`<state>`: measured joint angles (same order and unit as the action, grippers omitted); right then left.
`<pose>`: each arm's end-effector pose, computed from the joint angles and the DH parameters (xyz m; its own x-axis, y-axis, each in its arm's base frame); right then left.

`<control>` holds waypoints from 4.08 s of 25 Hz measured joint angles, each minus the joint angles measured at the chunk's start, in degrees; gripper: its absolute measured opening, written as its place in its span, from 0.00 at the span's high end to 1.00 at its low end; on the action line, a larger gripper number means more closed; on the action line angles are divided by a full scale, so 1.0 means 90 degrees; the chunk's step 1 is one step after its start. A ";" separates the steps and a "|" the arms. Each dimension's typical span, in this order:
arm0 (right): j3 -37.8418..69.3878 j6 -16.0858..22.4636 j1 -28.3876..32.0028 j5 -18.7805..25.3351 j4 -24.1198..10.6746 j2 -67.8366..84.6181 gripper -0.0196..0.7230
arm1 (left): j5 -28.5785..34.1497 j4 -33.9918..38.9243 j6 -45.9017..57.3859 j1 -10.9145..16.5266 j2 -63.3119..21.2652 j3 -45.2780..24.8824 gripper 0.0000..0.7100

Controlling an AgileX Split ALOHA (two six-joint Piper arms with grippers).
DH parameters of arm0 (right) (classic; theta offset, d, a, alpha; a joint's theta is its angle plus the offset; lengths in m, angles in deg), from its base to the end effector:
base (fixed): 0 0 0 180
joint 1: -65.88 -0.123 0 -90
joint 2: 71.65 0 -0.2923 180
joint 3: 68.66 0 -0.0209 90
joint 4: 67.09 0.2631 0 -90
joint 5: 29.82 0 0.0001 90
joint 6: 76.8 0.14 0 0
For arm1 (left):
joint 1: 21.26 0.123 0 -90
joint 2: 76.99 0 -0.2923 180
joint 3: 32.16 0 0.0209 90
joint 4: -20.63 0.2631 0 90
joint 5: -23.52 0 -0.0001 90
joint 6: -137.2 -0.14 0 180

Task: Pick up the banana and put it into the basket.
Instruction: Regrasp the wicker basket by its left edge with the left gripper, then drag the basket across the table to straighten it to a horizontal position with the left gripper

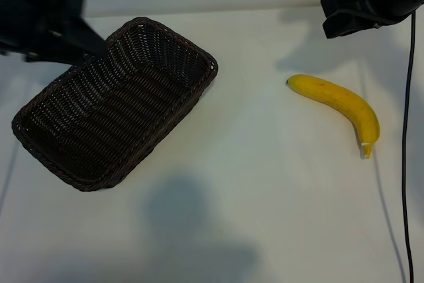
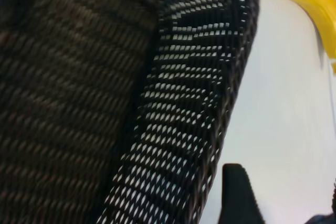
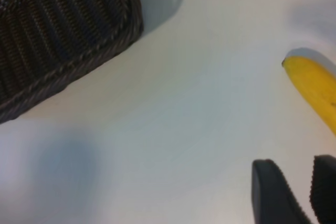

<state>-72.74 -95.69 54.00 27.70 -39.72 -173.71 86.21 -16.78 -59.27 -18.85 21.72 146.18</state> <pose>0.3649 0.1323 0.2787 -0.8439 -0.2326 -0.4834 -0.4160 0.8528 0.3158 0.3550 -0.0607 0.2764 -0.9295 -0.0813 -0.3598 0.1260 0.8468 -0.5168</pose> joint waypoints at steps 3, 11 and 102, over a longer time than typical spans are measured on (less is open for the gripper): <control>0.0000 0.0000 0.0000 0.0000 0.0000 0.0000 0.66 | 0.0189 0.0489 0.0725 0.0341 -0.0679 0.0000 0.36; 0.0000 0.0000 0.0000 -0.0103 0.0000 0.0000 0.66 | 0.0413 0.2912 0.2471 0.0522 -0.1936 -0.0774 0.37; 0.0000 0.0000 0.0000 -0.0247 0.0000 0.0000 0.66 | -0.0645 0.1792 0.1125 -0.1302 0.3668 0.1845 0.74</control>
<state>-72.74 -95.69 54.00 25.48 -39.72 -173.71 80.41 -0.65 -49.14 -30.57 54.73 162.79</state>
